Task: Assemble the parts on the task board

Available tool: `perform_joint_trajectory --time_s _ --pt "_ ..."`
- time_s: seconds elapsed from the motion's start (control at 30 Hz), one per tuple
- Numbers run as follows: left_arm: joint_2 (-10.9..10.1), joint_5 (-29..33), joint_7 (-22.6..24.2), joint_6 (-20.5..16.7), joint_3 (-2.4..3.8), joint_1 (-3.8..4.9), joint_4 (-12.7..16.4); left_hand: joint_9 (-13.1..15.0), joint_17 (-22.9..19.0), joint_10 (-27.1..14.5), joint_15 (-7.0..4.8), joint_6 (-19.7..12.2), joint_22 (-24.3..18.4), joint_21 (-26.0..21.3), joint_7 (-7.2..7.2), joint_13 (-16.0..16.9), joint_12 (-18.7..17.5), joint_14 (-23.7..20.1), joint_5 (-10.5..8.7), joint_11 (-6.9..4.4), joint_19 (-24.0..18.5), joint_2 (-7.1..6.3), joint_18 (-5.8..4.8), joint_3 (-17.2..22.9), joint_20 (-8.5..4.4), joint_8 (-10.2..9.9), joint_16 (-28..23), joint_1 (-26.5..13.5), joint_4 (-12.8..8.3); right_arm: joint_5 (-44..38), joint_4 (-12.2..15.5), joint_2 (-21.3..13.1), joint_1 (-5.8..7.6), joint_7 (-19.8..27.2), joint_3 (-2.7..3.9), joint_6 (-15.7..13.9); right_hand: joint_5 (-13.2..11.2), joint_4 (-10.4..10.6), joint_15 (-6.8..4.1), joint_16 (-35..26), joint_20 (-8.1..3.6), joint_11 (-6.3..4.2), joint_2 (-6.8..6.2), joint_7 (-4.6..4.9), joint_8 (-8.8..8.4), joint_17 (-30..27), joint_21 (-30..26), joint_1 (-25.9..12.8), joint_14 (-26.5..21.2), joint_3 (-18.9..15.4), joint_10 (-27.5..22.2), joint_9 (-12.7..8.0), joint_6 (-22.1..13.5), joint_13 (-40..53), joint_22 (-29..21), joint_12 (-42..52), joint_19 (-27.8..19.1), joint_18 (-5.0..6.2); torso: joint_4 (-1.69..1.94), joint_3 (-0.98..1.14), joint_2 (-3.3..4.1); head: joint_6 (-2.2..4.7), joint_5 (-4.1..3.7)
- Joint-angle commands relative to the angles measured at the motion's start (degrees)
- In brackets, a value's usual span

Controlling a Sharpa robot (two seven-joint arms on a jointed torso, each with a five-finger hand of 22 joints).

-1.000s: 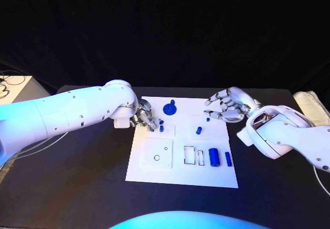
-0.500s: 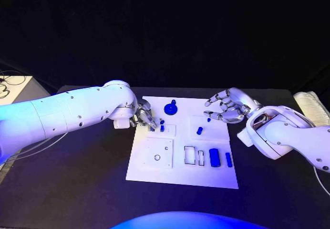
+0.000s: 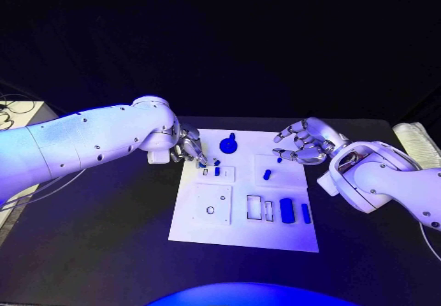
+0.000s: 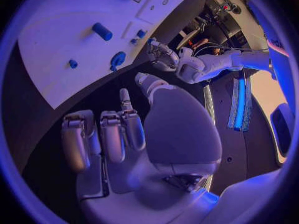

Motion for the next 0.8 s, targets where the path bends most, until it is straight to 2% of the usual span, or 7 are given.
perform_joint_trajectory --time_s 0.03,0.27,0.4,0.6,0.7,0.8 --pt "0.3 0.64 0.14 3.45 0.09 0.27 0.08 0.05 15.09 1.14 -0.4 0.42 0.05 0.34 -0.08 -0.03 0.15 5.99 0.27 -0.57 0.33 -0.08 -0.45 14.1 -0.1 0.17 0.24 0.4 -13.88 -0.65 0.01 0.07 -0.03 0.15 0.0 0.84 0.43 0.08 -0.3 -0.34 -0.02 -0.3 -0.33 0.09 0.41 13.81 0.13 0.03 5.73 0.39 0.25 0.09 -0.46 9.7 15.08 -0.02 6.0 -0.83 -0.06 -0.02 0.03 0.07 0.08" --pt "1.83 1.15 -0.01 7.34 -0.03 0.57 -1.56 0.03 15.09 1.09 -0.42 0.46 0.05 0.35 -0.1 -0.24 0.03 5.99 0.29 -0.59 0.31 -0.1 -0.45 14.14 -0.11 0.16 0.24 0.42 -13.91 -0.65 -0.01 0.09 -0.03 0.13 0.0 0.86 0.43 0.08 -0.3 -0.34 -0.02 -0.3 -0.33 0.09 0.41 13.81 0.13 0.03 5.73 0.39 0.25 0.09 -0.46 9.7 15.08 -0.02 6.0 -0.83 -0.08 0.02 0.07 0.03 0.12" --pt "3.25 1.81 -0.23 10.14 -0.3 0.63 -3.61 0.01 15.09 1.04 -0.42 0.47 -0.05 0.31 -0.11 -0.37 -0.05 5.99 0.3 -0.59 0.22 -0.11 -0.43 14.15 -0.12 0.15 0.24 0.42 -13.92 -0.65 0.01 0.11 -0.03 0.11 0.0 0.85 0.5 0.07 -0.3 -0.31 -0.02 -0.3 -0.33 0.09 0.43 13.87 0.13 0.04 5.74 0.41 0.3 0.09 -0.47 9.74 15.08 0.03 6.0 -0.83 -0.07 0.05 0.06 0.0 0.12" --pt "5.86 1.96 -0.38 12.29 -0.71 0.63 -6.83 -0.01 15.09 0.99 -0.42 0.47 -0.17 0.26 -0.12 -0.52 -0.15 5.99 0.3 -0.59 0.11 -0.11 -0.4 14.16 -0.12 0.12 0.24 0.43 -13.93 -0.65 0.05 0.21 -0.03 0.12 0.0 0.81 0.5 0.07 -0.3 -0.31 -0.02 -0.3 -0.33 0.09 0.43 13.87 0.13 0.04 5.74 0.41 0.3 0.09 -0.47 9.74 15.08 0.03 6.0 -0.83 -0.19 -0.07 0.15 -0.01 0.19" --pt "6.98 1.91 -0.44 13.26 -0.82 0.62 -8.2 -0.03 15.09 0.94 -0.42 0.47 -0.12 0.28 -0.12 -0.64 -0.23 5.99 0.3 -0.59 0.13 -0.1 -0.41 14.16 -0.13 0.1 0.24 0.43 -13.93 -0.65 0.06 0.26 -0.03 0.13 0.0 0.8 0.5 0.07 -0.3 -0.31 -0.02 -0.3 -0.33 0.09 0.43 13.87 0.13 0.04 5.74 0.41 0.3 0.09 -0.47 9.74 15.08 0.03 6.0 -0.83 -0.3 -0.06 0.17 -0.05 0.34" --pt "7.85 1.87 -0.55 14.48 -0.88 0.62 -9.41 -0.03 15.09 0.94 -0.42 0.47 -0.12 0.28 -0.12 -0.64 -0.23 5.99 0.3 -0.59 0.13 -0.1 -0.41 14.16 -0.13 0.1 0.24 0.43 -13.93 -0.65 0.07 0.28 -0.03 0.12 0.0 0.79 0.5 0.07 -0.3 -0.31 -0.02 -0.3 -0.33 0.09 0.43 13.87 0.13 0.04 5.74 0.41 0.3 0.09 -0.47 9.74 15.08 0.03 6.0 -0.83 -0.18 -0.02 0.11 -0.09 0.23"
